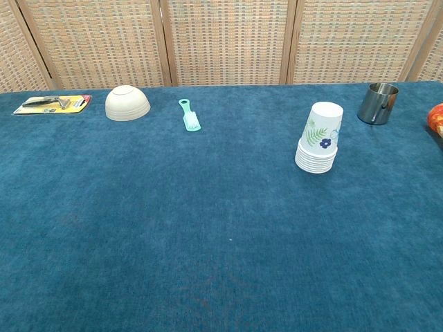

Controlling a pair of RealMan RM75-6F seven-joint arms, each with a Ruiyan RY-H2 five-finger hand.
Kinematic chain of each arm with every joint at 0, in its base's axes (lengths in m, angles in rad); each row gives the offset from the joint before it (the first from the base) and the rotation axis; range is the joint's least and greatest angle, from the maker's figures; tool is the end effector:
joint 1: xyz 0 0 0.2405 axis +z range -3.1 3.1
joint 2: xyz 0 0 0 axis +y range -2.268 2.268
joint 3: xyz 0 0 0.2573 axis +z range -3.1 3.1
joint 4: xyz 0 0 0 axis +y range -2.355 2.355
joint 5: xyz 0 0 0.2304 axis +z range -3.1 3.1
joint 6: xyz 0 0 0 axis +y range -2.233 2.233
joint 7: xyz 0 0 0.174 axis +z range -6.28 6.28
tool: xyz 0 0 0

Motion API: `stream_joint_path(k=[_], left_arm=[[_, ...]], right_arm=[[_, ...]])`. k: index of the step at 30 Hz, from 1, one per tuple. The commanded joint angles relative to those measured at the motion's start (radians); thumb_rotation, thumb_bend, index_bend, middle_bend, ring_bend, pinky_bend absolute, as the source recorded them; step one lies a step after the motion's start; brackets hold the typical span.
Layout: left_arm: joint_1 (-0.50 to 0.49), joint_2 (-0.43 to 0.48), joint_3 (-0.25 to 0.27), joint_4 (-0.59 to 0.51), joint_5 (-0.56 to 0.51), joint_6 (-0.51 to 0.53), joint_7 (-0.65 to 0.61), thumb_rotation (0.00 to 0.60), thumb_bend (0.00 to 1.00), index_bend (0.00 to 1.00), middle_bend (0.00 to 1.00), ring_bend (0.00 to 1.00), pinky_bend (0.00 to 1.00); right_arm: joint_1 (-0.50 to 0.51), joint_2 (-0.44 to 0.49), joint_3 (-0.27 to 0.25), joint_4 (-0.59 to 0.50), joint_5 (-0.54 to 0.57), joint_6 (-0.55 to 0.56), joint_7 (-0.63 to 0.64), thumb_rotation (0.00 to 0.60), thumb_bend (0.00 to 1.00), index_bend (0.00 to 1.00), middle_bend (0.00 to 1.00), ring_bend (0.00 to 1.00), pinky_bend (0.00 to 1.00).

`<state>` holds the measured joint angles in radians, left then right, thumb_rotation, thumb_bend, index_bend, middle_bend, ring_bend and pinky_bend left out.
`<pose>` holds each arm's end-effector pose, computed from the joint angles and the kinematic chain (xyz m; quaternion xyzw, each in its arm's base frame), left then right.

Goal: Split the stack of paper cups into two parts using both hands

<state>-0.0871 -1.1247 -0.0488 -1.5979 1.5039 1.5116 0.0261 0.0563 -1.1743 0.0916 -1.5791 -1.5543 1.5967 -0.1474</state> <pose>-0.3195 0.2135 0.1442 -0.5964 -0.3685 -0.3887 0.5979 -0.3076 -0.2115 0.1474 0.5921 -0.3036 0.3966 0.6324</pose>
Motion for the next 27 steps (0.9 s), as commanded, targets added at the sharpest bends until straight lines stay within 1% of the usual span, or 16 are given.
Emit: stream_joint_path(k=[1, 7, 10, 12, 15, 16, 17, 19, 20, 23, 25, 27], left_arm=[[-0.001, 0.001, -0.001, -0.002, -0.003, -0.004, 0.003, 0.600, 0.21, 0.00, 0.00, 0.00, 0.00], [-0.003, -0.003, -0.001, -0.002, -0.004, -0.006, 0.006, 0.600, 0.21, 0.00, 0.00, 0.00, 0.00], [-0.007, -0.005, -0.005, 0.000, -0.012, -0.013, 0.005, 0.600, 0.21, 0.00, 0.00, 0.00, 0.00], [-0.010, -0.008, -0.008, 0.004, -0.019, -0.021, 0.009, 0.600, 0.21, 0.00, 0.00, 0.00, 0.00], [-0.014, -0.013, -0.013, 0.011, -0.032, -0.030, 0.011, 0.600, 0.21, 0.00, 0.00, 0.00, 0.00], [-0.017, -0.014, -0.014, 0.011, -0.037, -0.038, 0.005, 0.600, 0.21, 0.00, 0.00, 0.00, 0.00], [-0.019, -0.014, -0.016, 0.012, -0.038, -0.041, 0.003, 0.600, 0.21, 0.00, 0.00, 0.00, 0.00], [-0.021, -0.017, -0.018, 0.015, -0.041, -0.041, 0.005, 0.600, 0.21, 0.00, 0.00, 0.00, 0.00], [-0.021, -0.017, -0.019, 0.016, -0.041, -0.041, 0.005, 0.600, 0.21, 0.00, 0.00, 0.00, 0.00], [-0.020, -0.019, -0.023, 0.016, -0.051, -0.039, 0.009, 0.600, 0.21, 0.00, 0.00, 0.00, 0.00], [-0.019, -0.016, -0.025, 0.011, -0.063, -0.043, 0.013, 0.600, 0.21, 0.00, 0.00, 0.00, 0.00], [-0.019, -0.014, -0.026, 0.009, -0.068, -0.045, 0.017, 0.600, 0.21, 0.00, 0.00, 0.00, 0.00]], right_arm=[[0.001, 0.001, -0.001, -0.003, -0.002, -0.002, -0.003, 0.600, 0.00, 0.00, 0.00, 0.00, 0.00], [0.019, -0.003, 0.002, -0.009, -0.011, -0.022, 0.001, 0.600, 0.00, 0.00, 0.00, 0.00, 0.00], [0.061, 0.005, 0.018, -0.029, -0.021, -0.068, 0.018, 0.600, 0.00, 0.00, 0.00, 0.00, 0.00], [0.111, 0.019, 0.043, -0.051, -0.013, -0.126, 0.021, 0.600, 0.00, 0.00, 0.00, 0.00, 0.00], [0.197, 0.046, 0.091, -0.102, 0.033, -0.247, 0.037, 0.600, 0.00, 0.00, 0.00, 0.00, 0.00], [0.261, 0.047, 0.122, -0.147, 0.060, -0.334, 0.091, 0.600, 0.00, 0.00, 0.00, 0.00, 0.00], [0.310, 0.049, 0.148, -0.160, 0.094, -0.404, 0.119, 0.600, 0.00, 0.00, 0.00, 0.00, 0.00], [0.383, 0.042, 0.185, -0.151, 0.150, -0.494, 0.102, 0.600, 0.00, 0.00, 0.01, 0.00, 0.00], [0.398, 0.034, 0.193, -0.144, 0.164, -0.509, 0.090, 0.600, 0.00, 0.00, 0.03, 0.00, 0.01], [0.482, -0.030, 0.226, -0.098, 0.248, -0.578, 0.016, 0.600, 0.00, 0.02, 0.09, 0.00, 0.07], [0.533, -0.067, 0.237, -0.066, 0.319, -0.636, -0.025, 0.600, 0.00, 0.03, 0.09, 0.00, 0.09], [0.563, -0.091, 0.243, -0.043, 0.372, -0.664, -0.056, 0.600, 0.00, 0.04, 0.10, 0.00, 0.12]])
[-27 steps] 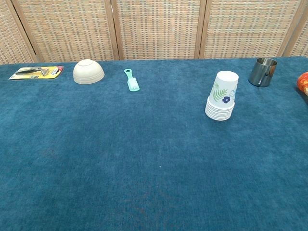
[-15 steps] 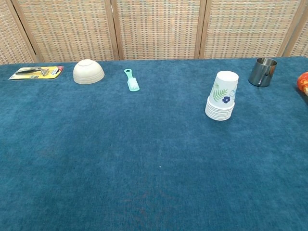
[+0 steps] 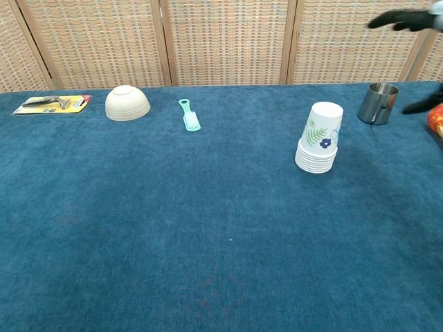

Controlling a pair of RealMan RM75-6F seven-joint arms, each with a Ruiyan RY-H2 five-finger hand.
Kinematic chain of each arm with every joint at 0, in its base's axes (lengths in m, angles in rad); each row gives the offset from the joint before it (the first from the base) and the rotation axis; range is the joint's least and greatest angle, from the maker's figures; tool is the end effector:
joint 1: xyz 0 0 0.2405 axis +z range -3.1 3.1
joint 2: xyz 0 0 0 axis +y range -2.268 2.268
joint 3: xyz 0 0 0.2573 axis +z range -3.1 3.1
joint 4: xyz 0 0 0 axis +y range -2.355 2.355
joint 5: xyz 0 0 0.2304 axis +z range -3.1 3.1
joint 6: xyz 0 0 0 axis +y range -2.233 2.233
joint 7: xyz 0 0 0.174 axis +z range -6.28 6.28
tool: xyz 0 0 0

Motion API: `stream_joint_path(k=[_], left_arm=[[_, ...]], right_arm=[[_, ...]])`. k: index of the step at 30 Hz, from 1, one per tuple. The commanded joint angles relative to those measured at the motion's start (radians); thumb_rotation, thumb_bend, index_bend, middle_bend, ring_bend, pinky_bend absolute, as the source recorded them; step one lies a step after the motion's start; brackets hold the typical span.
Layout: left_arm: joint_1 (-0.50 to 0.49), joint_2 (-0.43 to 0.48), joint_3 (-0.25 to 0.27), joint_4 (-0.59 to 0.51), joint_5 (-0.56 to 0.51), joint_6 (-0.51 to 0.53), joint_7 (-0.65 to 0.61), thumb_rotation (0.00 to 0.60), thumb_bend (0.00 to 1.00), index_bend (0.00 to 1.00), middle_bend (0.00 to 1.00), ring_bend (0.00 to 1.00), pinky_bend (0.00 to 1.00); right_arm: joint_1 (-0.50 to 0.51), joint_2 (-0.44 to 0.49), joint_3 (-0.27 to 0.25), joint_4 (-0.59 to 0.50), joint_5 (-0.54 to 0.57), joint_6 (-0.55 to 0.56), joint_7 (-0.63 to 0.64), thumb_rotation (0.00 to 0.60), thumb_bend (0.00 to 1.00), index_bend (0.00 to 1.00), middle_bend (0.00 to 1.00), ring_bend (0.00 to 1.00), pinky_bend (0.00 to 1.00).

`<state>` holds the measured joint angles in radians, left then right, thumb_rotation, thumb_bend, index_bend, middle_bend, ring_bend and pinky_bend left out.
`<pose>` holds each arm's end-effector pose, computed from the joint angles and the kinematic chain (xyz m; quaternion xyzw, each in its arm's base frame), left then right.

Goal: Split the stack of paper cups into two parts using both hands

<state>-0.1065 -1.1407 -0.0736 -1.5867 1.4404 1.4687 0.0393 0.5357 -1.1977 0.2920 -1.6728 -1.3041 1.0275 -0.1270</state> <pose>-0.3267 0.2254 0.1418 -0.5853 -0.3807 -0.3764 0.6089 -0.1774 -0.3734 0.0874 0.6819 -0.3641 0.4356 0.4612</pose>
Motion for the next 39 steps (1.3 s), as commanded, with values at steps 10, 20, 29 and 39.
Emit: stream_joint_path(k=[10, 20, 29, 39], left_arm=[[-0.001, 0.006, -0.011, -0.008, -0.028, -0.009, 0.011, 0.600, 0.21, 0.00, 0.00, 0.00, 0.00], [-0.008, 0.005, -0.017, -0.006, -0.050, -0.028, 0.013, 0.600, 0.21, 0.00, 0.00, 0.00, 0.00], [-0.016, 0.004, -0.021, 0.001, -0.064, -0.047, 0.005, 0.600, 0.21, 0.00, 0.00, 0.00, 0.00], [-0.018, -0.002, -0.021, 0.008, -0.076, -0.054, 0.013, 0.600, 0.21, 0.00, 0.00, 0.00, 0.00]], right_arm=[[0.191, -0.186, 0.030, 0.148, 0.314, -0.163, -0.160, 0.600, 0.01, 0.14, 0.19, 0.07, 0.28], [0.242, -0.283, 0.020, 0.270, 0.361, -0.157, -0.176, 0.600, 0.10, 0.22, 0.28, 0.14, 0.35], [0.278, -0.355, 0.021, 0.389, 0.383, -0.169, -0.146, 0.600, 0.13, 0.29, 0.39, 0.24, 0.49], [0.284, -0.398, 0.013, 0.472, 0.353, -0.176, -0.081, 0.600, 0.23, 0.51, 0.54, 0.40, 0.63]])
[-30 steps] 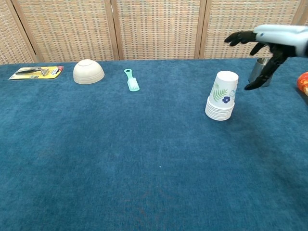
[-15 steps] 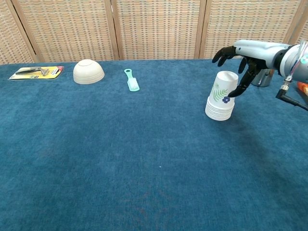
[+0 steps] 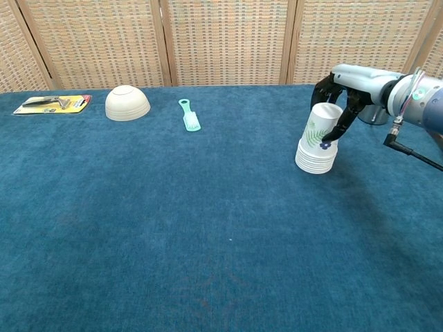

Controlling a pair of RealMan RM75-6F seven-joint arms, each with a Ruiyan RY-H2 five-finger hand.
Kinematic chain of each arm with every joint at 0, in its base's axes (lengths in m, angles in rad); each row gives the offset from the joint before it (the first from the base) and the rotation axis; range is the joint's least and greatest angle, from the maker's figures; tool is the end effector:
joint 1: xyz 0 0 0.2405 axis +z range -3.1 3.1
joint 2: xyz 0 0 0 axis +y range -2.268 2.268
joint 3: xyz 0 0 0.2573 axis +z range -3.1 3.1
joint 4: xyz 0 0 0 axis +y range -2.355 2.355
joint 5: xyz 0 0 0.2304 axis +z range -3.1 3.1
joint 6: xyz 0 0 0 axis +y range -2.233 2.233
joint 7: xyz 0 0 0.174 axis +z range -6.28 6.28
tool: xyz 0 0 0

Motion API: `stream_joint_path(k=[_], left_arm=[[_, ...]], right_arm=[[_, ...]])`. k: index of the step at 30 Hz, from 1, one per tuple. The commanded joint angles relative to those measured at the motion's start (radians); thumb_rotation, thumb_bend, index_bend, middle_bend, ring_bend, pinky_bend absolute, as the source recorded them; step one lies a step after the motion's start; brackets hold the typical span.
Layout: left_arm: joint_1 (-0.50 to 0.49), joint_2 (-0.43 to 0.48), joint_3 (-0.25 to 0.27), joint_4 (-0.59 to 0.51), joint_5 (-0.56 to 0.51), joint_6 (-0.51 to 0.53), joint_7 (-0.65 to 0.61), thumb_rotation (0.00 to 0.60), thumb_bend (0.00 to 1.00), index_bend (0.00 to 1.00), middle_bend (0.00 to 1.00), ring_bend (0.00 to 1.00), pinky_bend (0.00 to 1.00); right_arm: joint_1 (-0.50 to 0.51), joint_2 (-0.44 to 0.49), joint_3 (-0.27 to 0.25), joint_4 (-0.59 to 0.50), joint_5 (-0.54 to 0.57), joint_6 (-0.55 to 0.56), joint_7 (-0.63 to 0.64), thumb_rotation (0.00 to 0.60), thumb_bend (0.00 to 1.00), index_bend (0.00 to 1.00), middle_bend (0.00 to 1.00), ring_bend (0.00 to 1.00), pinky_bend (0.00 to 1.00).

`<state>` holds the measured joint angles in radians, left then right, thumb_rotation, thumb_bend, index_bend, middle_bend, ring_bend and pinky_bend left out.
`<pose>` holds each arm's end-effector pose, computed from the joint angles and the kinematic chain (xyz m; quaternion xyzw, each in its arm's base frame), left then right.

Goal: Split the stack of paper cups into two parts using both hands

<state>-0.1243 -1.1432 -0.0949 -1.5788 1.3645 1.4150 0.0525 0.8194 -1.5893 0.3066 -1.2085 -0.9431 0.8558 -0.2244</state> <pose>-0.3375 0.2356 0.1420 -0.5735 -0.3984 -0.3557 0.6212 -0.1660 -0.4565 -0.0167 0.6623 -0.4386 0.3801 0.4738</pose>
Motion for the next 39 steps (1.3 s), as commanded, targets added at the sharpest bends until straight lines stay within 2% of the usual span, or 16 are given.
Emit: stream_joint_path(k=[1, 9, 13, 18, 23, 27, 34, 39], left_arm=[[-0.001, 0.000, 0.000, -0.001, 0.000, -0.002, -0.001, 0.600, 0.21, 0.00, 0.00, 0.00, 0.00], [-0.011, 0.008, 0.000, -0.008, 0.003, -0.018, -0.014, 0.600, 0.21, 0.00, 0.00, 0.00, 0.00], [-0.045, 0.049, -0.007, -0.043, 0.014, -0.075, -0.061, 0.600, 0.21, 0.00, 0.00, 0.00, 0.00], [-0.112, 0.094, -0.038, -0.062, 0.028, -0.151, -0.121, 0.600, 0.21, 0.00, 0.00, 0.00, 0.00], [-0.174, 0.031, -0.064, 0.035, 0.144, -0.098, -0.109, 0.600, 0.21, 0.01, 0.00, 0.00, 0.00], [-0.240, -0.064, -0.078, 0.119, 0.263, -0.038, -0.075, 0.600, 0.21, 0.08, 0.00, 0.01, 0.00], [-0.343, -0.182, -0.105, 0.174, 0.346, -0.011, -0.105, 0.600, 0.21, 0.24, 0.11, 0.15, 0.10], [-0.438, -0.258, -0.124, 0.190, 0.369, -0.066, -0.055, 0.600, 0.22, 0.28, 0.16, 0.19, 0.14]], right_arm=[[0.000, -0.007, -0.002, 0.009, -0.011, -0.007, 0.024, 0.600, 0.23, 0.51, 0.55, 0.41, 0.63], [-0.022, 0.015, 0.011, -0.037, -0.074, 0.023, 0.124, 0.600, 0.25, 0.53, 0.57, 0.43, 0.65], [-0.061, 0.072, 0.051, -0.155, -0.112, 0.051, 0.271, 0.600, 0.25, 0.53, 0.57, 0.43, 0.65], [-0.090, 0.142, 0.108, -0.294, -0.057, 0.007, 0.412, 0.600, 0.25, 0.53, 0.57, 0.43, 0.65], [-0.101, 0.211, 0.171, -0.410, 0.065, -0.076, 0.529, 0.600, 0.25, 0.54, 0.57, 0.43, 0.65], [-0.096, 0.255, 0.222, -0.480, 0.194, -0.147, 0.616, 0.600, 0.25, 0.54, 0.57, 0.43, 0.65], [-0.068, 0.277, 0.237, -0.523, 0.307, -0.176, 0.645, 0.600, 0.25, 0.54, 0.57, 0.43, 0.65], [-0.054, 0.289, 0.244, -0.552, 0.361, -0.187, 0.666, 0.600, 0.25, 0.54, 0.57, 0.43, 0.65]])
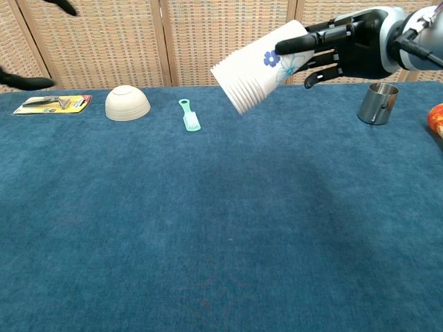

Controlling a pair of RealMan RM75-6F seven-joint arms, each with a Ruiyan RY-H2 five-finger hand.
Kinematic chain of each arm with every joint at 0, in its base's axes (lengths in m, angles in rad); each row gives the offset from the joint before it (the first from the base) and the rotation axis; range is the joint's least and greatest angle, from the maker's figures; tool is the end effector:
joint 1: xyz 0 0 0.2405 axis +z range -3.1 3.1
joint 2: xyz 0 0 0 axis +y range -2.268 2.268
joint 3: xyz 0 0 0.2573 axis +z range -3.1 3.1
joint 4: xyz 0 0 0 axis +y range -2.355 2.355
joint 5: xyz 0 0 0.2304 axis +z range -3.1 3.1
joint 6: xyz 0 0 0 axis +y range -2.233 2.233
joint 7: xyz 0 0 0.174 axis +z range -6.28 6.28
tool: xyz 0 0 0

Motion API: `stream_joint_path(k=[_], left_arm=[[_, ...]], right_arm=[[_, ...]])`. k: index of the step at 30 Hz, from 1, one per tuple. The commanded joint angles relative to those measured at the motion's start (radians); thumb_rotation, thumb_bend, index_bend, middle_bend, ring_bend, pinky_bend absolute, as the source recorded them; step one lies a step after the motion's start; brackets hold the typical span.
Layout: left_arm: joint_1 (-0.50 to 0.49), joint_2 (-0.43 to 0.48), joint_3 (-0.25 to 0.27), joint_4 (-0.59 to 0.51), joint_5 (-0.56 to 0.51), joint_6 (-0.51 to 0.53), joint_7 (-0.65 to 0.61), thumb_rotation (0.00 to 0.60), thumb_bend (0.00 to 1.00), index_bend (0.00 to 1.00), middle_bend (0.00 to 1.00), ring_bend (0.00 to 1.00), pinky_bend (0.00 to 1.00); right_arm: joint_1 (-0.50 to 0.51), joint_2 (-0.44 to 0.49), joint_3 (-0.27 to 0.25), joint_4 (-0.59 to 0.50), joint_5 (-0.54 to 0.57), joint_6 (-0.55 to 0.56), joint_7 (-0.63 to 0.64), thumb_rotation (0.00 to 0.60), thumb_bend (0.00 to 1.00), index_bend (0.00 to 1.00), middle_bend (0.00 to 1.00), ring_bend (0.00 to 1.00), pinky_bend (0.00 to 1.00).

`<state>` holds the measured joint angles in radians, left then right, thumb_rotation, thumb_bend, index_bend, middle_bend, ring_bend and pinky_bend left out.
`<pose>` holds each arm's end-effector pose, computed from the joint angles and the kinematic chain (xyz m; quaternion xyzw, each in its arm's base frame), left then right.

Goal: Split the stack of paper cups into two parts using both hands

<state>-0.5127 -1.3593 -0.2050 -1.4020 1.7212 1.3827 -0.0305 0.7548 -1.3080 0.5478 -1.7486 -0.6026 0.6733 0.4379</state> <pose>-0.1688 0.3464 0.0799 -0.6885 -0.2032 -0.5495 0.4274 -0.0817 -0.4181 0.0339 0.3685 -0.7631 0.5102 0.1473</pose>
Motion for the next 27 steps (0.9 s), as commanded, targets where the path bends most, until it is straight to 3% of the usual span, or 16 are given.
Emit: stream_joint_path(k=[1, 13, 27], left_arm=[[-0.072, -0.053, -0.018, 0.018, 0.020, -0.046, 0.037, 0.600, 0.22, 0.28, 0.16, 0.20, 0.14], [-0.222, -0.204, -0.031, 0.174, 0.089, -0.008, 0.023, 0.600, 0.22, 0.34, 0.22, 0.26, 0.18], [-0.272, -0.235, -0.029, 0.203, 0.094, 0.026, 0.059, 0.600, 0.22, 0.41, 0.29, 0.33, 0.26]], right_arm=[[0.014, 0.008, 0.003, -0.017, 0.029, -0.001, 0.004, 0.600, 0.25, 0.54, 0.57, 0.43, 0.65], [0.054, 0.010, 0.028, -0.083, 0.161, 0.021, 0.055, 0.600, 0.26, 0.54, 0.57, 0.43, 0.65], [0.102, -0.024, 0.017, -0.078, 0.236, 0.041, 0.049, 0.600, 0.27, 0.54, 0.57, 0.43, 0.65]])
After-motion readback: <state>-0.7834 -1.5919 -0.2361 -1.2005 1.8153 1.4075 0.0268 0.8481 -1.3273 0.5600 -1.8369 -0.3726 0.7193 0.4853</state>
